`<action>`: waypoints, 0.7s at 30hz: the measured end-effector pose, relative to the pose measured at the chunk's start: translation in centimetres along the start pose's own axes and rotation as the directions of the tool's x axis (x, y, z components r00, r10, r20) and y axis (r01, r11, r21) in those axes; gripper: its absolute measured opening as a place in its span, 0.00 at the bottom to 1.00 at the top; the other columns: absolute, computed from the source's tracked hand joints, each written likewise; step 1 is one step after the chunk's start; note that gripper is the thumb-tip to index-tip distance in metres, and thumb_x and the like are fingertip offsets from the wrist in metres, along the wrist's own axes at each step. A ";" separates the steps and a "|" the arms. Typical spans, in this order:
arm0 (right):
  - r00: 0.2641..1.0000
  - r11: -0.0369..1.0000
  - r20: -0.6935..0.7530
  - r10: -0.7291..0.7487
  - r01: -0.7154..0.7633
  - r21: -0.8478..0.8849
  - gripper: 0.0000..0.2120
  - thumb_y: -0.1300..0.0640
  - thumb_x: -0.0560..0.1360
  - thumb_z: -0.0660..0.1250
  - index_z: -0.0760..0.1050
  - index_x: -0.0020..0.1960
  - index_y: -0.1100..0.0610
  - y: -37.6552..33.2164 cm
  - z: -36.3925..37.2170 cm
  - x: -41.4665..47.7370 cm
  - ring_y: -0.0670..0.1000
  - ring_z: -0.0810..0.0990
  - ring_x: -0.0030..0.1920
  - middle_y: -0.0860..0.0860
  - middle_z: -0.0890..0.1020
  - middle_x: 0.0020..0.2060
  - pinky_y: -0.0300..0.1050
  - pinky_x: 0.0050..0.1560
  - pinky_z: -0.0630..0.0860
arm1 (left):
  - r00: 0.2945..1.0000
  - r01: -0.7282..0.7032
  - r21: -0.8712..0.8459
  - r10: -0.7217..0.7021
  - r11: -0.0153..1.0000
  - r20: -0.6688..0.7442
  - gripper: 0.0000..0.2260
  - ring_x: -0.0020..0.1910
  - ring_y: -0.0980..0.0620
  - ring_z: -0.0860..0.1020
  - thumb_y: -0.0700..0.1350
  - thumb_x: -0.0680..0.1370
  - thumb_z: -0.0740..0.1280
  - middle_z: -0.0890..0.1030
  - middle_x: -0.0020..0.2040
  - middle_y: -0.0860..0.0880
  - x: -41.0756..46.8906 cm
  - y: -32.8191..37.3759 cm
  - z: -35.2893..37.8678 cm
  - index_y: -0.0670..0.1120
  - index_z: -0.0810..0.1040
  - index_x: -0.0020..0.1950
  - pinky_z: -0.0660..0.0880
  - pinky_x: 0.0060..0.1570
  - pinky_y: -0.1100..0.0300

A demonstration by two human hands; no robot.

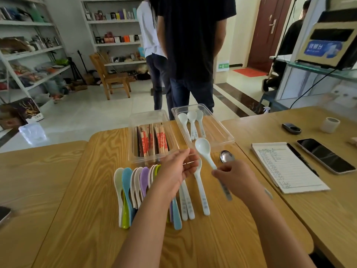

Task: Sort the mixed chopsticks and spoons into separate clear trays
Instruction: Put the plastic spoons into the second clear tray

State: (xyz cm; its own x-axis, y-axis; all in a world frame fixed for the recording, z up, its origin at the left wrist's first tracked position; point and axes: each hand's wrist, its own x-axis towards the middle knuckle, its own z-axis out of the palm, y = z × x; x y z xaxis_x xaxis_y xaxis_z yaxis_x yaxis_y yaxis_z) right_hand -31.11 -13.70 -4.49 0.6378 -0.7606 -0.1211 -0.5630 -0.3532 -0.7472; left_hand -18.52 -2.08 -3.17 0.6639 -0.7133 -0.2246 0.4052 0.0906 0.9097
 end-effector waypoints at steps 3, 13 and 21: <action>0.998 1.000 -0.052 -0.018 0.018 0.010 0.09 0.52 0.76 0.70 0.81 0.42 0.56 -2.2 -1.5 3.6 0.49 0.76 0.28 0.55 0.82 0.32 0.48 0.34 0.77 | 0.999 -0.019 0.035 0.017 0.999 0.032 0.11 0.45 0.48 0.81 0.43 0.83 0.61 0.83 0.47 0.43 3.1 2.4 0.6 0.39 0.79 0.58 0.79 0.48 0.57; 0.981 0.986 -0.192 0.010 -0.042 -0.164 0.05 0.61 0.76 0.70 0.75 0.46 0.62 -7.9 -0.2 21.9 0.53 0.79 0.35 0.55 0.79 0.37 0.42 0.31 0.74 | 0.999 0.001 0.128 0.004 0.992 -0.039 0.08 0.38 0.53 0.80 0.43 0.83 0.60 0.82 0.44 0.44 16.3 7.2 1.3 0.42 0.78 0.53 0.79 0.42 0.61; 0.979 0.944 -0.200 -0.048 -0.021 -0.329 0.05 0.64 0.77 0.64 0.77 0.51 0.64 -7.8 3.3 27.3 0.57 0.81 0.45 0.56 0.79 0.42 0.50 0.47 0.81 | 0.998 0.050 0.162 -0.043 0.986 -0.044 0.08 0.39 0.51 0.80 0.43 0.83 0.61 0.82 0.44 0.44 21.4 7.0 0.3 0.40 0.78 0.56 0.78 0.42 0.61</action>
State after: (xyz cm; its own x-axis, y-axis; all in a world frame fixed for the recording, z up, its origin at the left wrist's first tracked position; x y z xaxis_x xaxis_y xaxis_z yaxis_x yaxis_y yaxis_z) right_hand -7.51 -29.88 -4.12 0.5460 -0.8364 0.0483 -0.7178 -0.4968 -0.4878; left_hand -1.65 -16.89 -1.54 0.6728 -0.6853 -0.2787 0.3307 -0.0584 0.9419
